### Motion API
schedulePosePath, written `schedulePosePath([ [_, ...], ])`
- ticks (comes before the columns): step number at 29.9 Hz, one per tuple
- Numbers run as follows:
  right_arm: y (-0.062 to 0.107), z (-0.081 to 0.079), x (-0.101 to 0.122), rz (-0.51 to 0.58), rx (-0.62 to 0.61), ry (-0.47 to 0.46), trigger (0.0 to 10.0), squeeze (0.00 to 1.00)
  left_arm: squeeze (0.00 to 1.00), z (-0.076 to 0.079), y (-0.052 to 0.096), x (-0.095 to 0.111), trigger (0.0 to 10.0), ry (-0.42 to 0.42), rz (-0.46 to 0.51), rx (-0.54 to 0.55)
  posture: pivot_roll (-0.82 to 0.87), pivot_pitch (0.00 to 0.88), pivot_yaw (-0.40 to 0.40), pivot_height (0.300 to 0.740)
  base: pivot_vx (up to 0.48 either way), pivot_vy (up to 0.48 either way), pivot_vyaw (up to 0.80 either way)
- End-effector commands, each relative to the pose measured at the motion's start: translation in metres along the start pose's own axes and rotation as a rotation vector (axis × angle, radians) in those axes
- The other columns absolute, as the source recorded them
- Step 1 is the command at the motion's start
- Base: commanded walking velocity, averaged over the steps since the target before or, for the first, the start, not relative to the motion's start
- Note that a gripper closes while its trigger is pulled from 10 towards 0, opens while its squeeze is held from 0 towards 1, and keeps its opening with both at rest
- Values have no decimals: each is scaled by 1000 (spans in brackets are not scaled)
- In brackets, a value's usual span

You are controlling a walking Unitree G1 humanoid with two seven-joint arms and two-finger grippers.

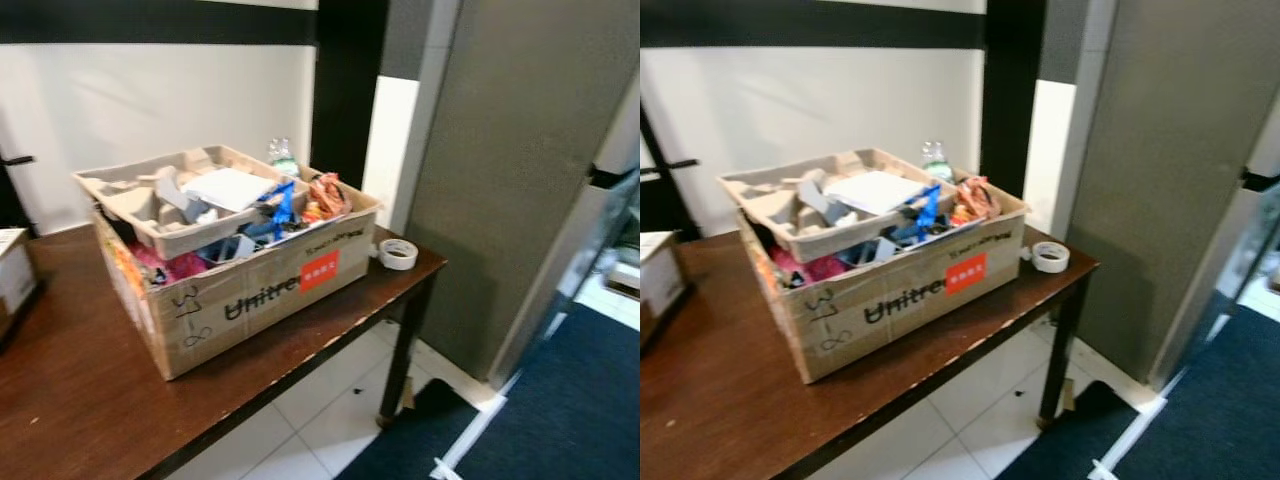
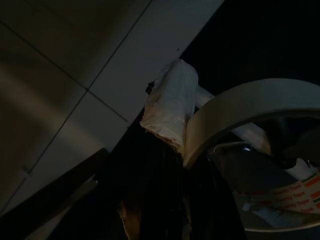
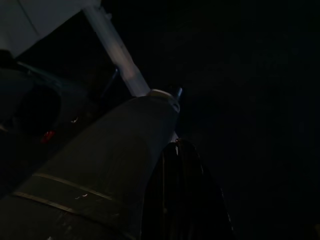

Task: Picking trash to rubbish bin

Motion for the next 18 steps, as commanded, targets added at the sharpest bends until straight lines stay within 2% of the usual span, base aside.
schedulePosePath([
  [1, -1, -4, -6, -23, 13, 19, 10000, 0, 0, 1, 2, -12, 10000, -2, -43, -10, -91, 86, -32, 740, 0, 0, 800],
  [7, -1, -5, -7, -30, 17, 31, 10000, 0, 0, 2, 2, -14, 10000, -1, -57, -20, -90, 88, -32, 740, 0, 0, 800],
  [14, -1, -5, -12, -43, 18, 44, 10000, 0, 0, 12, 3, -25, 10000, 42, -121, -86, -92, 94, -33, 740, 0, 0, 800],
  [18, 0, -5, -14, -51, 17, 50, 10000, 0, 0, 13, 4, -32, 10000, 24, -150, -86, -93, 97, -35, 740, 0, 0, 800],
])
Point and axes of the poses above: a point about 5 cm out from each wrist's last joint towards the gripper, its own y axis pointing back from the gripper into the wrist, its own x axis along the axis of the wrist's last joint, z = x × y, the point moved 4 cm from there along -y, pointing out of the wrist towards the gripper, and after that the axes turned 8 degrees about -y, right-handed, at the moved point
